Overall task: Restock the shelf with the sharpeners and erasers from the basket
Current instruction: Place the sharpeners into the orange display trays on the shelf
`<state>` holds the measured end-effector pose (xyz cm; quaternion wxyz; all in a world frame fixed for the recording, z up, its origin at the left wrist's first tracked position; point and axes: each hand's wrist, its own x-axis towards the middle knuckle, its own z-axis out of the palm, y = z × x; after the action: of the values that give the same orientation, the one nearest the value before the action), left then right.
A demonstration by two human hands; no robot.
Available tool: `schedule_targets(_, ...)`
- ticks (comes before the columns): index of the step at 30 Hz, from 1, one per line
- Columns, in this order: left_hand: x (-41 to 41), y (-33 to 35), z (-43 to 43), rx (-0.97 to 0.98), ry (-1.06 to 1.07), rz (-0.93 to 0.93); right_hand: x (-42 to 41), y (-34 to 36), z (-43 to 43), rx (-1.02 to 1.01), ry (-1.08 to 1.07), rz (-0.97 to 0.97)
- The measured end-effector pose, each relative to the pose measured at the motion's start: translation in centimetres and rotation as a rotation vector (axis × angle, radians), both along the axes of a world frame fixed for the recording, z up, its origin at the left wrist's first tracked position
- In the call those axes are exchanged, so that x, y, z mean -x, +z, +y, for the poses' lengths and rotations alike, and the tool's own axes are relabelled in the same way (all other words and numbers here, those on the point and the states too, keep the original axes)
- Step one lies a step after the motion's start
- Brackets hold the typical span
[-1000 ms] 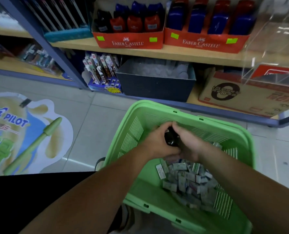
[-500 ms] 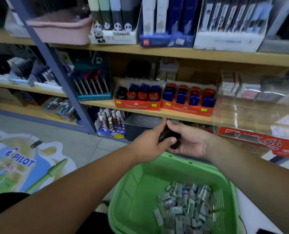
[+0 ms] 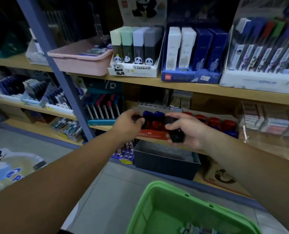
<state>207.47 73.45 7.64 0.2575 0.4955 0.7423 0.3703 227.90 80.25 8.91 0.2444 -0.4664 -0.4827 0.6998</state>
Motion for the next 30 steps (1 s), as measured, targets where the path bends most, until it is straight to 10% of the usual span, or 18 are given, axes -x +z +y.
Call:
schedule_targets(15,6.0,-2.1,9.3,-0.092,-0.025,-0.152,5.1,-2.1,4.2,-0.220,-0.073,-0.098)
schedule_targets(30,8.0,-5.0,9.5,-0.064,-0.096,0.474,3.7,-3.2,4.8,-0.115,0.067,0.035)
